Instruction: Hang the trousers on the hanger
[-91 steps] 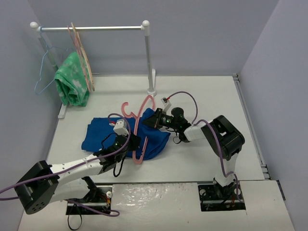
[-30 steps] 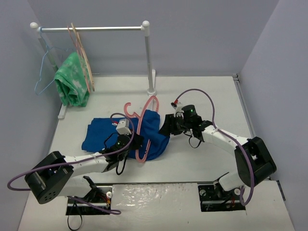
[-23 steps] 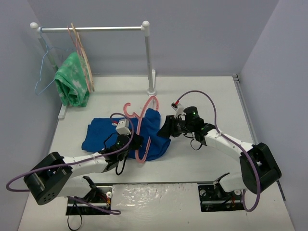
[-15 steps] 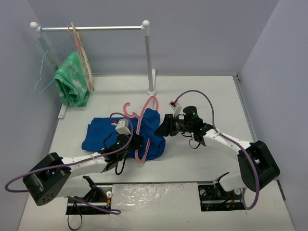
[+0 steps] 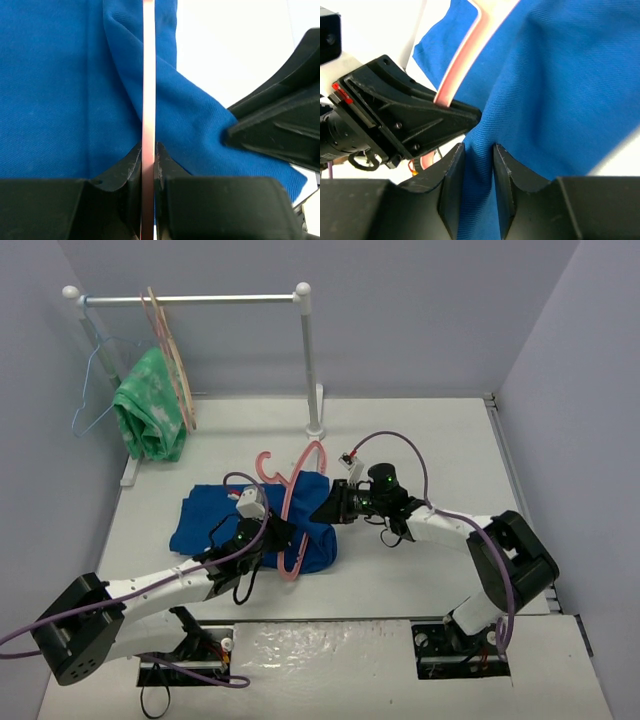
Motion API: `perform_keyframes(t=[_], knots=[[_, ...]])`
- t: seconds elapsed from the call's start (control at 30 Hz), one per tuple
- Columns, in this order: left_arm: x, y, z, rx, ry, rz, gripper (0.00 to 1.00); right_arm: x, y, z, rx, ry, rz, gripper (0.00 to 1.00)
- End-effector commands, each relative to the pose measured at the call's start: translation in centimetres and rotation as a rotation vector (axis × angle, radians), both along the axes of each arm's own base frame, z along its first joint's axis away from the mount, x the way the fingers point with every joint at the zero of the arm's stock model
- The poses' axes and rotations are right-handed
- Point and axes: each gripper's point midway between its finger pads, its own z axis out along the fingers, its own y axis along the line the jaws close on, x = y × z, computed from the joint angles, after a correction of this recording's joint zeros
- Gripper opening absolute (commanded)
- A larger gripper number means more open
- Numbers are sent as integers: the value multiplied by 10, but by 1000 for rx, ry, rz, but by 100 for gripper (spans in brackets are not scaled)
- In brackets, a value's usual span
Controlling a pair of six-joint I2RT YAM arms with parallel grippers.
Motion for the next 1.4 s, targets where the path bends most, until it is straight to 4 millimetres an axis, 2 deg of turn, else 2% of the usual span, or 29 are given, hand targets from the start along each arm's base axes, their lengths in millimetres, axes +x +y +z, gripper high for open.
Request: perform_keyframes(t=[0.0, 0.17, 0.37, 0.47, 0.67, 0.83, 0.87, 0.97, 1.13, 1.2, 1.23, 1.37], knots=[[6, -12, 40, -106, -50, -8, 0, 13, 28, 40, 138, -124, 50, 15], [3, -12, 36, -118, -26, -6, 0, 13, 40, 42, 168, -137, 57, 0], [1, -18, 49, -145, -32, -22, 0, 12, 54, 54, 209, -185, 45, 0], [-1, -20, 51, -153, -25, -33, 0, 13, 59, 52, 207, -207, 29, 0], [-10, -8, 70, -177, -36, -20, 0, 16, 69, 23, 170, -230, 5, 0], [-16, 7, 75, -171, -62, 3, 0, 10, 78, -3, 174, -199, 42, 0], [-17, 7, 75, -175, -67, 3, 0, 9, 80, 0, 186, -208, 50, 0], [-18, 4, 74, -192, -78, -16, 0, 8, 86, -14, 178, -191, 64, 0], [-18, -19, 75, -223, -78, -101, 0, 5, 98, -34, 94, -189, 70, 4], [-19, -25, 77, -236, -83, -128, 0, 9, 100, -40, 28, -229, 61, 8], [-19, -26, 79, -242, -88, -135, 0, 14, 102, -36, 7, -250, 48, 8], [-24, -27, 96, -251, -107, -163, 0, 28, 97, -52, -166, -296, -17, 8]])
